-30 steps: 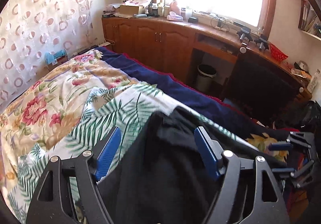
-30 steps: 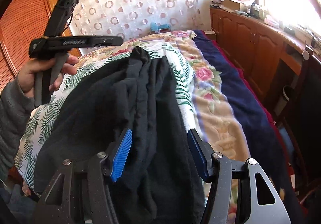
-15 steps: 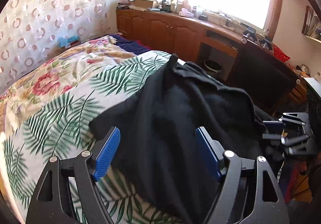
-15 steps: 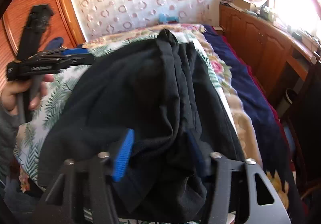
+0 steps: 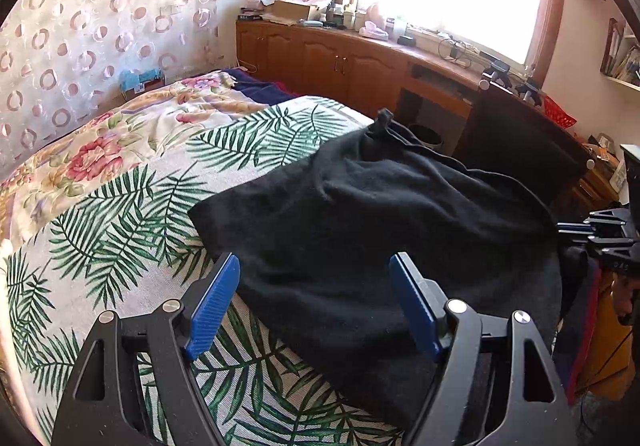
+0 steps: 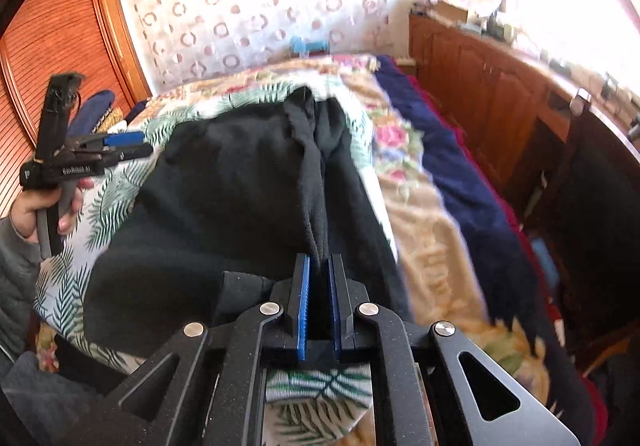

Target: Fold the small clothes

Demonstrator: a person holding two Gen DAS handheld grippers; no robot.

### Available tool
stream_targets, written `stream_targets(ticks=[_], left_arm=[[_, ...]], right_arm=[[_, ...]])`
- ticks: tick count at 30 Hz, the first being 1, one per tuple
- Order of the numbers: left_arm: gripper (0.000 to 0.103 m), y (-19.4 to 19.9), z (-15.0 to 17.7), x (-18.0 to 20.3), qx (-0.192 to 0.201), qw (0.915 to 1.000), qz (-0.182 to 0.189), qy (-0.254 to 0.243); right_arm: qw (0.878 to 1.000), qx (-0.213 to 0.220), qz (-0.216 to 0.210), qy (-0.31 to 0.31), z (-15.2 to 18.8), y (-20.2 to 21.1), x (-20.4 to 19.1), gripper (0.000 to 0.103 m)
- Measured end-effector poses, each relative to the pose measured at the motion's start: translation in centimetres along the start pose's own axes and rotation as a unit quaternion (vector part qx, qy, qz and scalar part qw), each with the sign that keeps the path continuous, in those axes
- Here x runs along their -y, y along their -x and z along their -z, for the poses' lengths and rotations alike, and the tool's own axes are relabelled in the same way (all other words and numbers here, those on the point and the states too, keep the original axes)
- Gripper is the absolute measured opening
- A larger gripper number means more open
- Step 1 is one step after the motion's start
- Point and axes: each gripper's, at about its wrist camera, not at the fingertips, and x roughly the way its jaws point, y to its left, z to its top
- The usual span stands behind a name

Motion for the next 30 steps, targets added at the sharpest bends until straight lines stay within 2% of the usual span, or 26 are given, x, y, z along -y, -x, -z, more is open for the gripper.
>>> stream_targets(ticks=[2, 3, 5, 7, 10, 12, 14, 18, 22, 25, 28, 30], left_arm=[[0.078, -0.5, 0.3, -0.1, -0.008, 1.0, -0.003, 0.004], [0.078, -0.7, 0.5, -0.2, -0.012, 0.9999, -0.004, 0.005], [0.078, -1.1, 1.1, -0.2, -0.022, 0.9997, -0.006, 0.008], [0.078, -1.6, 1.6, -0.1, -0.031, 0.9995, -0.009, 0.005], [0.078, -2.5, 2.2, 0.0, -0.046, 0.9988, -0.014, 0.003], [0.078, -3.1, 2.5, 0.0, -0.056, 0.9983, -0.016, 0.004], [0.078, -3.0, 2.7, 0.1, -0.05, 0.9986, -0.019, -0.001], [0.078, -3.0, 2.7, 0.0, -0.05, 0.9985, -0.02, 0.0], [0.078, -2.8, 2.1, -0.7, -0.049, 0.9981, -0.033, 0.014], [0.078, -2.5, 1.4, -1.7, -0.042, 0.9977, -0.043, 0.03], [0.078, -2.4, 0.8, -2.7, -0.036, 0.9968, -0.057, 0.042], [0.078, -2.4, 0.4, -3.4, -0.031, 0.996, -0.065, 0.054]], right_arm=[[0.999, -0.012, 0.032, -0.001, 0.2, -0.8, 0.1, 0.01], [0.999, -0.011, 0.035, -0.003, -0.1, -1.0, -0.1, 0.014], [0.999, -0.001, 0.038, -0.013, -0.4, -0.6, 0.2, 0.03], [0.999, 0.016, 0.037, -0.014, -1.0, -0.1, -0.3, 0.04], [0.999, 0.027, 0.022, -0.003, -1.0, 0.1, -1.4, 0.045], [1.0, 0.018, 0.016, 0.007, -0.6, -0.2, -1.8, 0.045], [1.0, 0.004, 0.021, 0.015, 0.3, -1.0, -1.8, 0.045], [1.0, 0.009, 0.024, 0.015, -1.1, -2.0, -0.6, 0.045], [0.999, 0.036, 0.014, 0.03, -4.9, -3.7, 0.3, 0.045], [0.997, 0.047, -0.01, 0.054, -8.7, -6.0, 0.3, 0.045], [0.995, 0.032, -0.049, 0.076, -12.3, -9.5, -0.1, 0.045], [0.994, 0.015, -0.056, 0.092, -13.9, -12.1, -0.5, 0.045]])
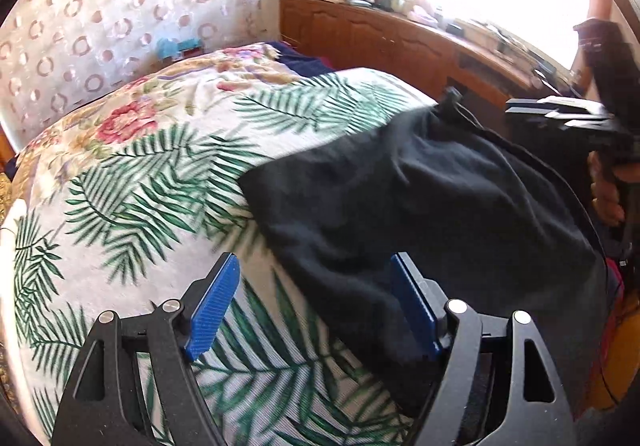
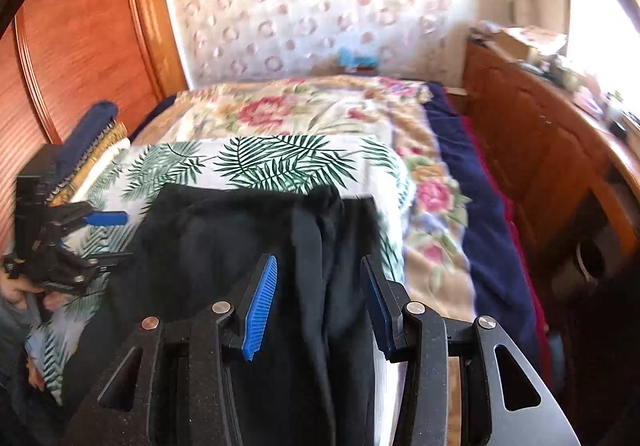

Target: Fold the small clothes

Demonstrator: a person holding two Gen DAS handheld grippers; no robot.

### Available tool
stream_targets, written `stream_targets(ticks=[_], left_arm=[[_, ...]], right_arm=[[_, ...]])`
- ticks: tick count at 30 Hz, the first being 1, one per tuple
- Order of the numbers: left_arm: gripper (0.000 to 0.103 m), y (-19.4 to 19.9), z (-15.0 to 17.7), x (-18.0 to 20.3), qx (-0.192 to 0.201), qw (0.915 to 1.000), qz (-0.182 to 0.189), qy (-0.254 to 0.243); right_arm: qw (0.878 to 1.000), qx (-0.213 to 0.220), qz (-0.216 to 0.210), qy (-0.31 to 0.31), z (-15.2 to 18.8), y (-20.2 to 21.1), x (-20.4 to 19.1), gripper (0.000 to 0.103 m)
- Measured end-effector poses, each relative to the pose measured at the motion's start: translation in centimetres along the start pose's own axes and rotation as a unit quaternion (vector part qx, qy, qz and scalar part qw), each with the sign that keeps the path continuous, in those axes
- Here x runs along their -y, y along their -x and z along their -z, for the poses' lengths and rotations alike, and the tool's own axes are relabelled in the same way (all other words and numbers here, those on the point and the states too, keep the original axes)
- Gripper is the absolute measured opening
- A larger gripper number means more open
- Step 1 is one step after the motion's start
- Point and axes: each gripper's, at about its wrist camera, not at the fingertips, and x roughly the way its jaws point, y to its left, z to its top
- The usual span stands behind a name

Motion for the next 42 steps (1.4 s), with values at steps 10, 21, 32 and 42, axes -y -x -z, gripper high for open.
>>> stream_targets(ticks=[10, 21, 32, 42], left_arm=[[0.078, -0.6, -1.2, -1.7, 0.013, 0.9995, -0.016, 0.025], [0.07, -3.3, -2.3, -3.4, -0.001, 0.9978, 0.022, 0.063], [0.043, -4.2, -2.9, -2.5, -0.002, 0.9972, 0.039, 0.064], [0.006, -1.8, -3.4, -1.0, 0.027, 0.9973, 0.047, 0.049]], right_arm=[[0.997, -0.059, -0.042, 0.03, -2.9, -7.3, 1.0, 0.005], [0.999, -0.021, 0.026, -0.016, -2.3, -6.6, 3.8, 0.036], [0.999, -0.029, 0.005, 0.02, -2.8, -9.1, 4.2, 0.057], [0.998, -0.018, -0.018, 0.053, -2.5, -7.8, 2.5, 0.01]])
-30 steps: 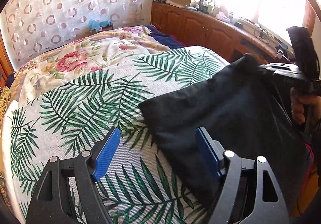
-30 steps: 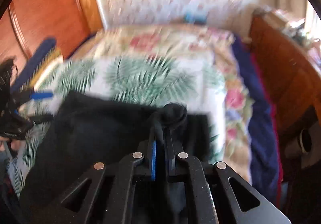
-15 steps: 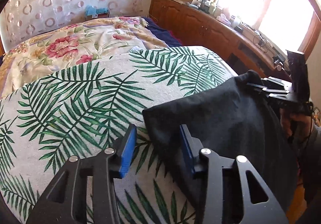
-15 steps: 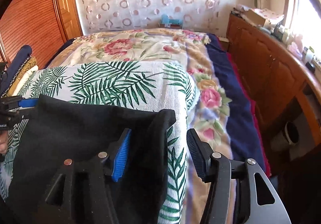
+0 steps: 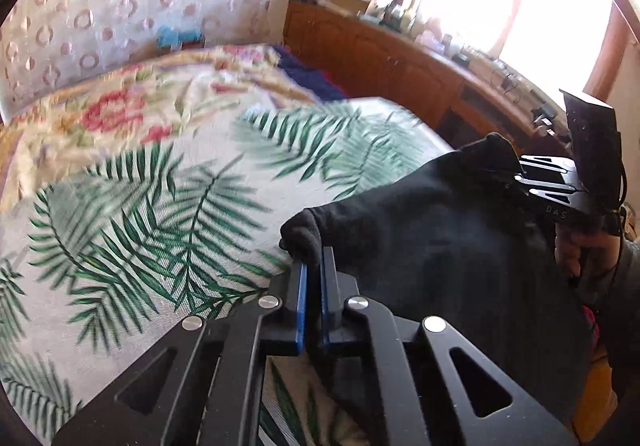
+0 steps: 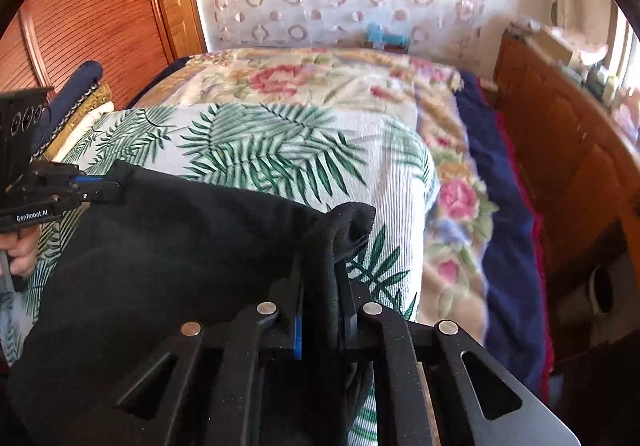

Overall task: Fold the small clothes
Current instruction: 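Grasp the folded shirt with the left gripper while the right gripper grasps it, lift, then lower the shirt flat onto the bed and open both grippers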

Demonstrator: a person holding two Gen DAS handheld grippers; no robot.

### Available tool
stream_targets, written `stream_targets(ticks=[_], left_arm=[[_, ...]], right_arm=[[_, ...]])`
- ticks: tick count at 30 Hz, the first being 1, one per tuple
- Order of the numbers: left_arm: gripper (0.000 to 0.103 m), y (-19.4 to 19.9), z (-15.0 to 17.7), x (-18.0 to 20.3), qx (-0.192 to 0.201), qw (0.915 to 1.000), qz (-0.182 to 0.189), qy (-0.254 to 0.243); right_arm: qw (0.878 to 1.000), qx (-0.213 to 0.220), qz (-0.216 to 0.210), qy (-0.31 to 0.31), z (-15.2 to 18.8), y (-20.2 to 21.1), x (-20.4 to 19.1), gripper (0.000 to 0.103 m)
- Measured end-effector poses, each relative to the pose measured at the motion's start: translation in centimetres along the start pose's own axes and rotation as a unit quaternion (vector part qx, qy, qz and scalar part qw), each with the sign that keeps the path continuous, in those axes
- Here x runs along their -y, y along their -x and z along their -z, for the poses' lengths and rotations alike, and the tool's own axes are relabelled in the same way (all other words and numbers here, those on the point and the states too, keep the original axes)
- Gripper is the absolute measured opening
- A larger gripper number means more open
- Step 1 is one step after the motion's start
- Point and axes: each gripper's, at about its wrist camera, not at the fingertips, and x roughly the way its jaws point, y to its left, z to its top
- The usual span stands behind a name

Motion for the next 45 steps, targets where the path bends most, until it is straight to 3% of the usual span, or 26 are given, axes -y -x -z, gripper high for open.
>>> stream_targets(ticks=[4, 8, 14, 20, 28, 32, 36, 41, 43, 45], left_arm=[[0.006, 5.7, -0.7, 2.2, 0.065, 0.9976, 0.016, -0.014], [0.006, 12.8, -1.3, 4.1, 0.139, 0.9894, 0.035, -0.019], [0.005, 24.1, -1.5, 6.2, 0.251, 0.9662, 0.04, -0.041], [0.005, 31.7, -0.9, 6.4, 0.313, 0.9479, 0.016, -0.058], [0.005, 37.5, -0.5, 4.7, 0.356, 0.932, -0.023, -0.066], [0.005, 38.1, -0.4, 2.6, 0.357, 0.9314, -0.045, -0.055], [0.005, 34.6, -1.2, -1.1, 0.331, 0.9394, -0.078, -0.04], [0.005, 24.9, -2.0, -7.4, 0.253, 0.9585, -0.131, -0.011], [0.006, 19.2, -2.6, -10.8, 0.212, 0.9637, -0.163, -0.005], [0.01, 15.1, -3.2, -13.3, 0.157, 0.9697, -0.187, 0.002]], right_arm=[[0.997, 0.077, 0.007, 0.002, -0.2, 5.4, -1.9, 0.01], [0.988, 0.152, 0.015, 0.012, -0.7, 12.1, -4.4, 0.01], [0.968, 0.246, 0.024, 0.033, -1.3, 21.6, -8.2, 0.01], [0.948, 0.313, 0.023, 0.05, -1.5, 28.4, -11.8, 0.009], [0.934, 0.348, -0.001, 0.083, -1.5, 32.0, -15.5, 0.009], [0.932, 0.35, -0.023, 0.096, -2.2, 30.9, -14.9, 0.009], [0.938, 0.329, -0.032, 0.103, -3.3, 28.3, -12.8, 0.009], [0.961, 0.253, -0.045, 0.103, -7.3, 21.7, -10.3, 0.009], [0.97, 0.217, -0.042, 0.102, -8.7, 17.0, -9.6, 0.01], [0.982, 0.161, -0.029, 0.096, -10.4, 11.0, -8.5, 0.016]])
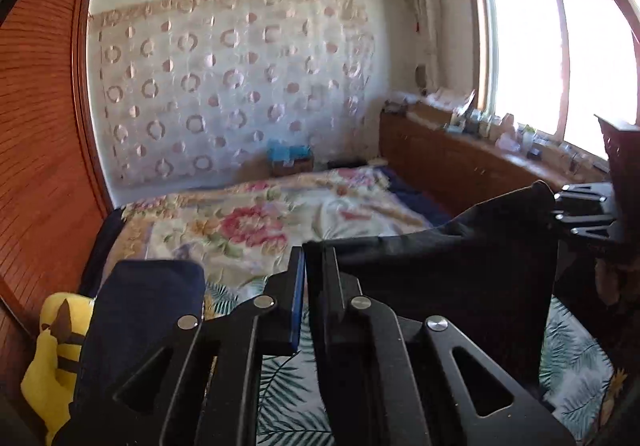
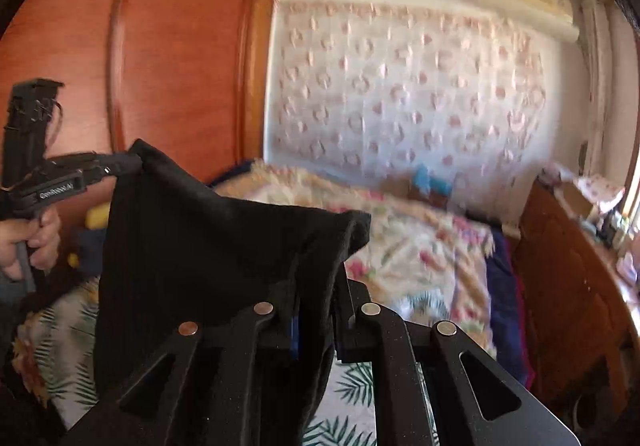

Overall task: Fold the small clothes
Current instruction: 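Lower the shirt flat onto the bed and open both grippers, then grasp the shirt end with the left gripper while the right gripper grasps it too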

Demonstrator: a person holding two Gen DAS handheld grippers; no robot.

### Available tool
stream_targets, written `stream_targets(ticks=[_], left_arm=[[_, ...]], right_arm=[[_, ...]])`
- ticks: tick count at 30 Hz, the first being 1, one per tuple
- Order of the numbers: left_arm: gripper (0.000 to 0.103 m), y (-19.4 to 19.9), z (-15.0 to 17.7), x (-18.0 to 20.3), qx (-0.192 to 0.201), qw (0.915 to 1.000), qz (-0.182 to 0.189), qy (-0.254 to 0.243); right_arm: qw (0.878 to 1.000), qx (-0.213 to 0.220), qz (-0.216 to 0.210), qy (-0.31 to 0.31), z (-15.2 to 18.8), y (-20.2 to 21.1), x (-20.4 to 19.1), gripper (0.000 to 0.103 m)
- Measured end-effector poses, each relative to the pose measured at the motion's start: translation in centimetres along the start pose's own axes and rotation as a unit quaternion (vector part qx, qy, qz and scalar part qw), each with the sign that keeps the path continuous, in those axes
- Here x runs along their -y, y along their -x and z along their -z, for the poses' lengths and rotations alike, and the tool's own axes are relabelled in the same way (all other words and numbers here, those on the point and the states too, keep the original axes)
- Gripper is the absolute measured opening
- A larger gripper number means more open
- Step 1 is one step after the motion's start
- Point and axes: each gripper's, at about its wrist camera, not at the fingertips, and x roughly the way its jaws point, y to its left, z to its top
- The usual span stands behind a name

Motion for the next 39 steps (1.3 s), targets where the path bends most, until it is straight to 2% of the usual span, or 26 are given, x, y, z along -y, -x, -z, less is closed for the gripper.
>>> stream_targets(ticks=[2, 4, 7, 8, 13, 18, 24, 30, 37, 39], left_arm=[[0.021, -3.1, 0.8, -0.9, -0.021, 0.9998, -0.003, 0.004], [0.046, -4.0, 1.2, -0.9, -0.024, 0.9997, 0.003, 0.003], [0.049, -3.9, 1.8, -0.4, -0.038, 0.9992, 0.016, 0.003], [0.049, -3.4, 1.9, 0.1, -0.044, 0.9989, 0.014, 0.004], [0.05, -1.1, 4.7, 1.4, -0.064, 0.9975, 0.03, 0.009], [0.05, 0.7, 9.3, 2.8, -0.112, 0.9921, 0.056, 0.008], [0.05, 2.7, 14.8, 3.9, -0.174, 0.9822, 0.07, 0.01], [0.05, 5.4, 17.7, 3.7, -0.18, 0.978, 0.087, 0.058], [0.05, 6.9, 18.9, 5.2, -0.181, 0.977, 0.096, 0.06], [0.05, 7.3, 19.1, 5.5, -0.18, 0.9764, 0.099, 0.066]], right_arm=[[0.998, -0.057, 0.023, -0.012, 0.6, -4.8, 1.8, 0.034], [0.995, -0.084, 0.043, -0.022, 1.4, -7.7, 4.1, 0.049], [0.994, -0.095, 0.048, -0.037, 2.2, -8.6, 6.5, 0.062], [0.993, -0.098, 0.044, -0.041, 2.5, -8.4, 6.9, 0.063], [0.989, -0.128, 0.002, -0.071, 5.3, -5.2, 5.7, 0.063], [0.982, -0.159, -0.03, -0.101, 7.5, -1.9, 4.5, 0.063], [0.976, -0.181, -0.037, -0.118, 10.5, 0.7, 3.6, 0.063], [0.97, -0.204, -0.03, -0.13, 12.6, 2.3, 2.8, 0.063], [0.971, -0.197, -0.02, -0.13, 13.4, 4.4, 3.1, 0.063], [0.972, -0.195, -0.02, -0.129, 13.5, 4.6, 3.0, 0.056]])
